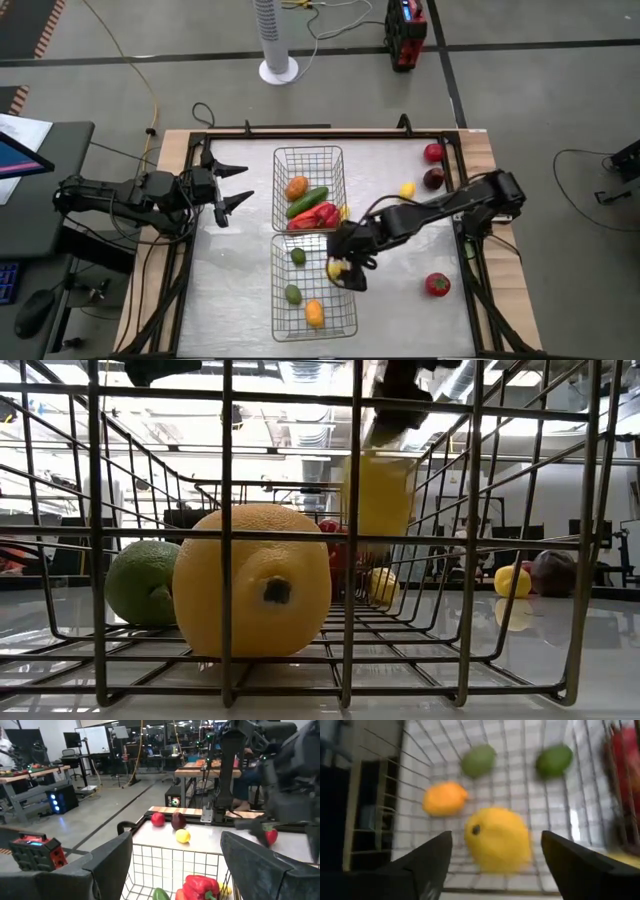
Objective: Sort produce into baskets
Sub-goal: Put the lemon into the bottom wire basket
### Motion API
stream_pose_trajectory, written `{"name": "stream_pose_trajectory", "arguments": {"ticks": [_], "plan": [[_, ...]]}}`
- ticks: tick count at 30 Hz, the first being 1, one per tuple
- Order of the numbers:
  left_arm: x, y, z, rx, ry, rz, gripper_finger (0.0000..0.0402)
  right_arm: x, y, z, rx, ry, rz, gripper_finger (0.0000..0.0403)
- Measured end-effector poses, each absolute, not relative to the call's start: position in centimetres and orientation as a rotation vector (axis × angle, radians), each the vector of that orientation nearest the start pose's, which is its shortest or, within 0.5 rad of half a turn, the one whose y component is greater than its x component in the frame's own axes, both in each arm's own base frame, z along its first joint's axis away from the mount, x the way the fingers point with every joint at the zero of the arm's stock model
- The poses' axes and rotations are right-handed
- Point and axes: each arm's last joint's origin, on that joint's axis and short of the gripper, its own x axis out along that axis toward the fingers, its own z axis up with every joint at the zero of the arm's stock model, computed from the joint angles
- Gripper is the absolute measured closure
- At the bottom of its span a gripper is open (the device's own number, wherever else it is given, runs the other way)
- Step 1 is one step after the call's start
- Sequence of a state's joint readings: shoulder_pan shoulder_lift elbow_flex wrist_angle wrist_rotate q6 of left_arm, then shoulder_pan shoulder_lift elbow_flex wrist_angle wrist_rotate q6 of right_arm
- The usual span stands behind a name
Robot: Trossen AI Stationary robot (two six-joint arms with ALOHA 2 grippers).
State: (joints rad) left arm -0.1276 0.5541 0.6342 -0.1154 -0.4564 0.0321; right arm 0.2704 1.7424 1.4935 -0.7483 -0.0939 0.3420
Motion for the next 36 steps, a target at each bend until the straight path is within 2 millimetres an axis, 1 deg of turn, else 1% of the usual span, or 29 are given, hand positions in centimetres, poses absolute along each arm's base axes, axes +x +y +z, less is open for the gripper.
{"name": "stream_pose_trajectory", "arguments": {"ticks": [2, 4, 6, 10, 13, 18, 20, 23, 28, 31, 36], "plan": [[12.9, -0.4, 31.9, 0.042, 0.039, 0.328, 0.0110, 35.6, 9.4, 28.7, 0.221, 1.108, 0.122, 0.0036], [12.9, -0.4, 31.9, 0.042, 0.039, 0.328, 0.0110, 35.2, 8.4, 29.3, 0.195, 1.184, 0.048, 0.0026], [12.9, -0.4, 31.9, 0.042, 0.040, 0.328, 0.0110, 34.2, 7.4, 29.5, 0.130, 1.279, -0.063, 0.0023], [12.9, -0.4, 31.8, 0.044, 0.046, 0.326, 0.0110, 32.0, 5.0, 28.7, -0.030, 1.491, -0.287, 0.0032], [12.9, -0.4, 31.8, 0.044, 0.047, 0.325, 0.0110, 30.7, 3.5, 27.2, -0.106, 1.611, -0.376, 0.0043], [12.9, -0.4, 31.8, 0.049, 0.047, 0.325, 0.0110, 29.0, 1.1, 23.5, -0.155, 1.695, -0.345, 0.0061], [12.9, -0.4, 31.8, 0.049, 0.047, 0.326, 0.0110, 28.1, -0.3, 22.1, -0.152, 1.728, -0.354, 0.0065], [12.9, -0.4, 31.8, 0.048, 0.047, 0.326, 0.0110, 27.0, -2.3, 20.5, -0.225, 1.787, -0.373, 0.0067], [12.9, -0.4, 31.8, 0.052, 0.047, 0.330, 0.0110, 25.2, -4.5, 18.4, -0.418, 1.921, -0.281, 0.0064], [12.9, -0.4, 31.8, 0.053, 0.047, 0.334, 0.0110, 24.4, -5.5, 17.6, -0.443, 1.978, -0.217, 0.0061], [12.9, -0.3, 31.8, 0.069, 0.050, 0.342, 0.0110, 23.9, -6.1, 16.4, -0.502, 1.980, -0.155, 0.0061]]}}
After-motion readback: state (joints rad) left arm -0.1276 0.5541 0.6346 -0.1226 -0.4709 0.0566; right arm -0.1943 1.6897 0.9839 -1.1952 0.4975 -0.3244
